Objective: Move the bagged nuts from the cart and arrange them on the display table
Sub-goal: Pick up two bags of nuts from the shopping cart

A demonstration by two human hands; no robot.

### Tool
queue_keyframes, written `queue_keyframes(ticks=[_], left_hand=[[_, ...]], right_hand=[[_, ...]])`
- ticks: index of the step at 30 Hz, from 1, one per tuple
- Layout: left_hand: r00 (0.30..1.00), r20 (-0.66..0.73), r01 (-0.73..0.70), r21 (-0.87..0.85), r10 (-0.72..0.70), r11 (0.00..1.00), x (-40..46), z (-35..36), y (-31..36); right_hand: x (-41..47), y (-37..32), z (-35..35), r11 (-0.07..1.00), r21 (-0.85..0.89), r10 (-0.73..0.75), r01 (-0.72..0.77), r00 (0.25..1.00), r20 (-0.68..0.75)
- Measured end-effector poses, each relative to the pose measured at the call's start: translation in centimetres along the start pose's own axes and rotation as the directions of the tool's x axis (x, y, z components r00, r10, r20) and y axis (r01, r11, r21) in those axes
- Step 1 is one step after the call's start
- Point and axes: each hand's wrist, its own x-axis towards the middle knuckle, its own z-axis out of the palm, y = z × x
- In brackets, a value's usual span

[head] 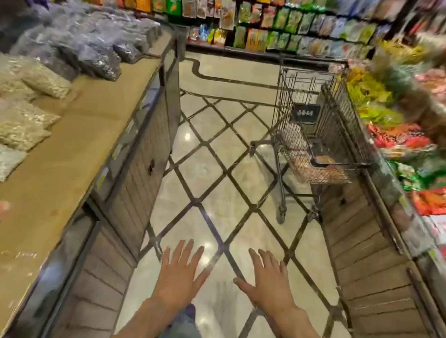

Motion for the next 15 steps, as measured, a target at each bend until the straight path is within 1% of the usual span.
queue_keyframes(ticks=[5,8,11,13,15], left_hand=[[0.988,0.063,-0.139,0.017,0.138,0.990,13.4,-4.5,-2.0],[0.976,0.024,-0.215,-0.023,0.215,0.976,19.7,-7.5,-1.7],[0.966,0.012,-0.257,-0.038,0.258,0.966,26.1,-10.1,-0.8],[0.963,0.073,-0.258,-0.048,0.261,0.965,30.5,-11.3,0.0],[0.957,0.088,-0.274,-0.032,0.276,0.961,35.5,-12.3,1.0]], right_hand=[[10.1,-0.2,-6.2,0.997,0.011,0.075,-0.074,0.997,-0.025],[15.0,0.2,-9.3,0.994,0.030,0.102,-0.100,0.993,-0.052],[20.4,1.2,-11.9,0.991,0.065,0.120,-0.117,0.992,-0.045],[24.4,2.3,-13.2,0.988,0.088,0.132,-0.129,0.991,-0.031],[28.9,3.8,-14.7,0.985,0.109,0.141,-0.137,0.990,-0.032]])
